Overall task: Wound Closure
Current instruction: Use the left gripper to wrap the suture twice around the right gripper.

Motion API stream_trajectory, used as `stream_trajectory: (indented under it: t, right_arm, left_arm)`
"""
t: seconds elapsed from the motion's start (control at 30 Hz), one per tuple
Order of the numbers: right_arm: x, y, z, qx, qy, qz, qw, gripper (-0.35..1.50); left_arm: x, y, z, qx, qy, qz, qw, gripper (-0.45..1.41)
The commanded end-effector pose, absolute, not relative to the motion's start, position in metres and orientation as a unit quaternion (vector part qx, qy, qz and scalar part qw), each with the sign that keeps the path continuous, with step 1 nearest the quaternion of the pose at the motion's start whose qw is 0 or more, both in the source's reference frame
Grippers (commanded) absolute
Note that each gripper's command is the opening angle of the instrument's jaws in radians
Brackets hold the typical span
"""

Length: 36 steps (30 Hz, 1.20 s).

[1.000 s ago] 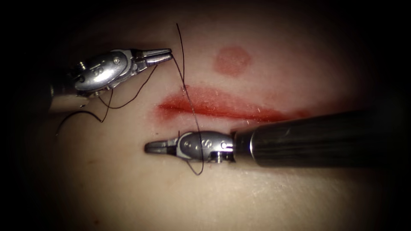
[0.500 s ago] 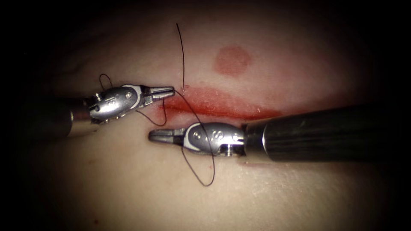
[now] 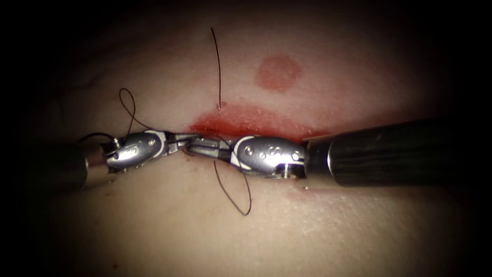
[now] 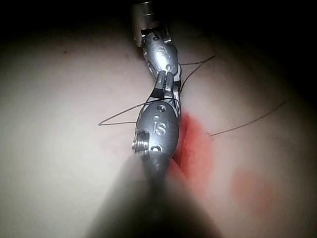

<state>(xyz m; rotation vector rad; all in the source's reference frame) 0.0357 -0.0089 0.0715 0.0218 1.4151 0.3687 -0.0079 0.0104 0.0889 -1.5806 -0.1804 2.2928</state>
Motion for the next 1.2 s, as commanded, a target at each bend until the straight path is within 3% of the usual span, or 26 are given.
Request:
stream_trajectory:
  t: [0.03, 0.63, 1.2]
  right_arm:
    - [0.0364, -0.0092, 0.0719, 0.011, 0.647, 0.169, 0.744, 0.57]
    - [0.0366, -0.0092, 0.0712, 0.025, 0.664, 0.187, 0.724, 0.84]
    - [0.0356, -0.0066, 0.0730, -0.013, 0.642, 0.232, 0.730, 0.84]
  left_arm:
    - [-0.0085, 0.0101, 0.0900, -0.558, -0.066, 0.808, 0.176, -0.35]
    - [-0.0097, 0.0080, 0.0908, -0.551, -0.072, 0.814, 0.170, -0.35]
    - [-0.0087, 0.0043, 0.0859, -0.542, -0.088, 0.820, 0.160, -0.35]
